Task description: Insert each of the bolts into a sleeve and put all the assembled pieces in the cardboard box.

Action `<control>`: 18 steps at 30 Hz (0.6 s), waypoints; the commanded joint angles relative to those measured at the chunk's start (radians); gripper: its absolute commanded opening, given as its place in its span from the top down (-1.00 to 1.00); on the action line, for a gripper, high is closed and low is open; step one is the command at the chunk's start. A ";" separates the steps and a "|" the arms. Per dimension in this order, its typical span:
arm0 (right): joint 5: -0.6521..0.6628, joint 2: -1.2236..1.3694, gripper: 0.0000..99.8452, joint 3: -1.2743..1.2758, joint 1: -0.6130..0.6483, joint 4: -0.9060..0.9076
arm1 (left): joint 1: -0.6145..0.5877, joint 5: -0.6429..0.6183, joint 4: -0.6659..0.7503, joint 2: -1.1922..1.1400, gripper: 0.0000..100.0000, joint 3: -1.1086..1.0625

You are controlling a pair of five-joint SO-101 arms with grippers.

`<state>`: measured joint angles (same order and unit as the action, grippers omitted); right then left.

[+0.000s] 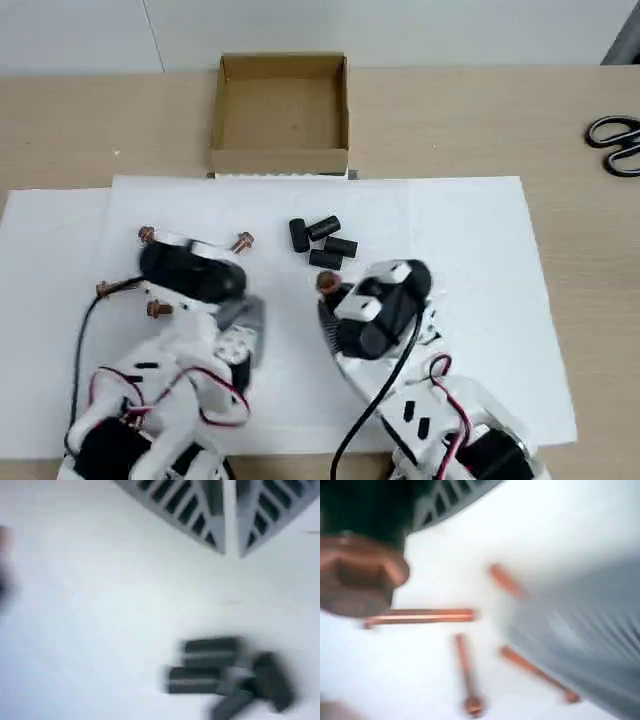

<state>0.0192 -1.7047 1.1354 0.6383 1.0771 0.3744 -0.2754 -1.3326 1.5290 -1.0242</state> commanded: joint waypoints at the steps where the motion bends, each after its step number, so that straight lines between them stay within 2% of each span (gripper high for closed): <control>1: 0.003 -0.007 0.99 -0.048 -0.082 -0.033 | -0.206 0.072 0.074 0.002 0.99 -0.019; 4: 0.002 -0.013 0.99 -0.023 -0.156 -0.033 | -0.331 0.098 0.184 -0.002 0.99 -0.122; 7: 0.002 -0.013 0.99 0.025 -0.236 -0.036 | -0.385 0.169 0.308 0.002 0.99 -0.274; 13: 0.000 -0.015 0.99 0.114 -0.354 -0.076 | -0.394 0.229 0.448 0.002 0.99 -0.406; 18: 0.000 -0.008 0.99 0.189 -0.369 -0.090 | -0.394 0.224 0.488 0.002 0.99 -0.475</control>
<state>0.0192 -1.7062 1.3241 0.2854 1.0342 -0.0138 -0.0514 -0.8800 1.5228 -1.4830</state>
